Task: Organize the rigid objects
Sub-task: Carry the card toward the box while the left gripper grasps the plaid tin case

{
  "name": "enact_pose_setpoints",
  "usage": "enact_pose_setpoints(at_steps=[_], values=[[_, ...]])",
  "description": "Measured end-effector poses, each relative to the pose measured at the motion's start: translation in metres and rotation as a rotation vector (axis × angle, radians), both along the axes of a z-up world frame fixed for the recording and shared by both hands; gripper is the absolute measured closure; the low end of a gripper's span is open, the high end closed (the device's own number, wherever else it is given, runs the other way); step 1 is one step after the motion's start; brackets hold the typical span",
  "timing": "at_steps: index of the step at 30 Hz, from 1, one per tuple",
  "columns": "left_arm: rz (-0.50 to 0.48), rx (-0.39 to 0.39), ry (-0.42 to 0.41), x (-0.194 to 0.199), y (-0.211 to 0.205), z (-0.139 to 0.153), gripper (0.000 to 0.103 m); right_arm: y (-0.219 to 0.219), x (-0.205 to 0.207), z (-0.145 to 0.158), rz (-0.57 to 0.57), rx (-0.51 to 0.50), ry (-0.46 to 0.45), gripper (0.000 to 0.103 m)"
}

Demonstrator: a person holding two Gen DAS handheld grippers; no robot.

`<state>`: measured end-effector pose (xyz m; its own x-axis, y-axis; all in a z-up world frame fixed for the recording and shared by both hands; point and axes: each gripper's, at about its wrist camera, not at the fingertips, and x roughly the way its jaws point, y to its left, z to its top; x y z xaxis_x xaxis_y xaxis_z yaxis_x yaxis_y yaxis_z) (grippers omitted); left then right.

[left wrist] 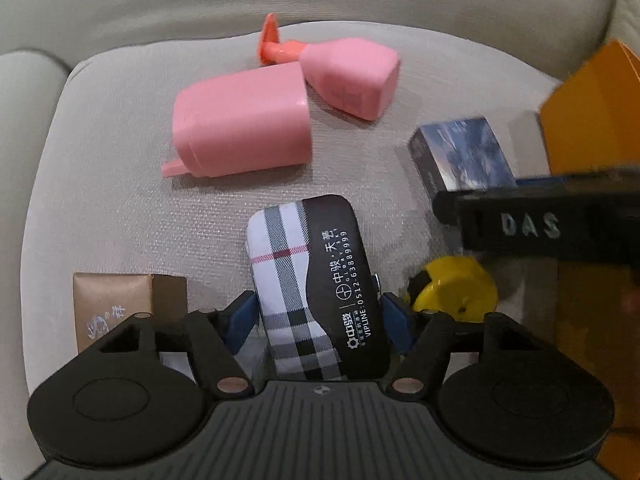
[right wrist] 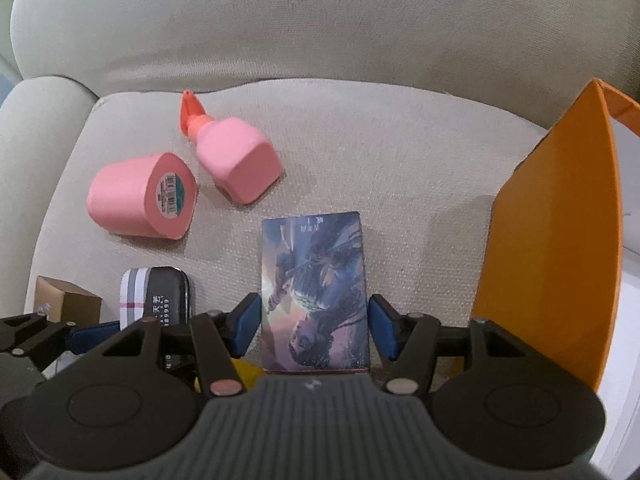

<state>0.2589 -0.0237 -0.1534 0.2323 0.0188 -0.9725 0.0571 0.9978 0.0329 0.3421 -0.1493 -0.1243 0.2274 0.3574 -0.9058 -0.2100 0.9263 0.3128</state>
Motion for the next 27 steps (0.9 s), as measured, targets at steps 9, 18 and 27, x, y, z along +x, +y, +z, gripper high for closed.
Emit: enact_pose_setpoints(at_steps=[9,18,27], values=[[0.012,-0.140,-0.079,-0.014,0.033,0.014,0.029,-0.009,-0.008,0.010,-0.032,0.025,-0.042,0.044],[0.008,-0.153,-0.127,-0.018,0.036,0.034,0.031,-0.018,-0.021,0.042,-0.035,0.056,-0.094,0.044],[-0.036,-0.171,-0.184,-0.033,0.038,0.067,0.085,-0.036,-0.050,0.082,-0.015,0.112,-0.160,0.044]])
